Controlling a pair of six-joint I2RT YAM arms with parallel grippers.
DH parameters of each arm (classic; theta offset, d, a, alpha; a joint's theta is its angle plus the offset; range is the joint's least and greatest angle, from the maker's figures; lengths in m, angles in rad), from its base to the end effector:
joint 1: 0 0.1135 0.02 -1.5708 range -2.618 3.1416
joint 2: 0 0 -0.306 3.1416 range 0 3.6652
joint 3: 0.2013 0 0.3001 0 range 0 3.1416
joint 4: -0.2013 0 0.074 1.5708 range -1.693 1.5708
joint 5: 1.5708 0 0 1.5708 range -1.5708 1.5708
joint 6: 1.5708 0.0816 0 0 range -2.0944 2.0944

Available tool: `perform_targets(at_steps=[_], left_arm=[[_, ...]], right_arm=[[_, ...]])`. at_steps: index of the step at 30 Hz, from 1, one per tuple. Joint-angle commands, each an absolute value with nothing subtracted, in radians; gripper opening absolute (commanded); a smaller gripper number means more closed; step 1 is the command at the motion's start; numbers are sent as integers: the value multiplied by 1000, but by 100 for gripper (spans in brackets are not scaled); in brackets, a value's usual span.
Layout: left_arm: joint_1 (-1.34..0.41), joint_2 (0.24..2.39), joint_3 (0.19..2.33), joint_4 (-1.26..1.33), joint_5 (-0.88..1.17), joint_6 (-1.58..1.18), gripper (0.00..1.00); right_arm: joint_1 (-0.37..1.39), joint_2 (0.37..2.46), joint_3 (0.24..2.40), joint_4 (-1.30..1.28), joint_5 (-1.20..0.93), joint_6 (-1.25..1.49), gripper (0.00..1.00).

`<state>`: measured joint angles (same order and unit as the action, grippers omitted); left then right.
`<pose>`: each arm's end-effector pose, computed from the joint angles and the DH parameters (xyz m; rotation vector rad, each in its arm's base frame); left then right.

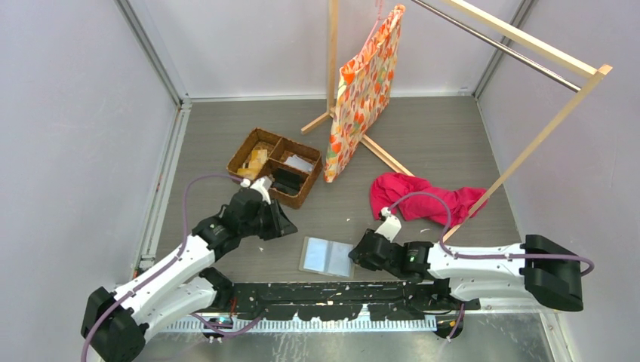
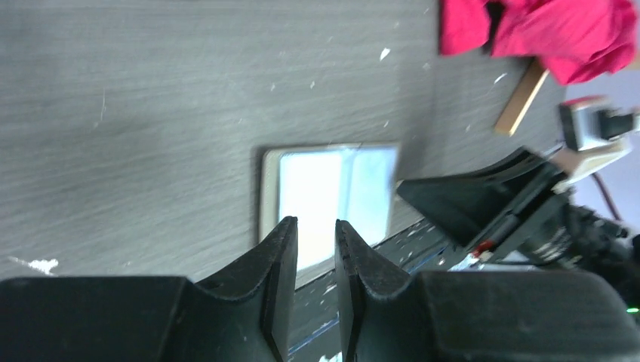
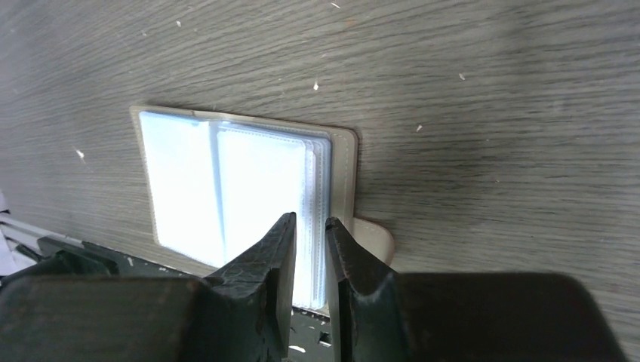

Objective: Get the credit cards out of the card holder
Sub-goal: Remove the credit card from the card holder.

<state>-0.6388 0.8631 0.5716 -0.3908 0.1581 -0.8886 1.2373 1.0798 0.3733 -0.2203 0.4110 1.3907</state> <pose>0.1850 -0.1534 0.2215 -0.2125 2.4304 -0.9420 0.1053 0.2045 0.1191 0.3661 2.4871 0.6764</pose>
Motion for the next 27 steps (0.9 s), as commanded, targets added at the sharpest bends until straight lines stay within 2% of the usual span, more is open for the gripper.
perform_targets(at_steps=[1,7,17,27], left_arm=[[-652,830,505,-392,236,-872,26],[-715,942,463,-263,265,-895,26],[-749,1087,419,-149,263,-910,26],[-752,1125,389,-139,240,-911,25]], right_arm=[[1244,1028,371,-224,454,1363,26],[1244,1039,375,-203,453,1357,26],[1246,1194,349,-44,384,1353,25],[1264,1113,373,-119,430,1346,25]])
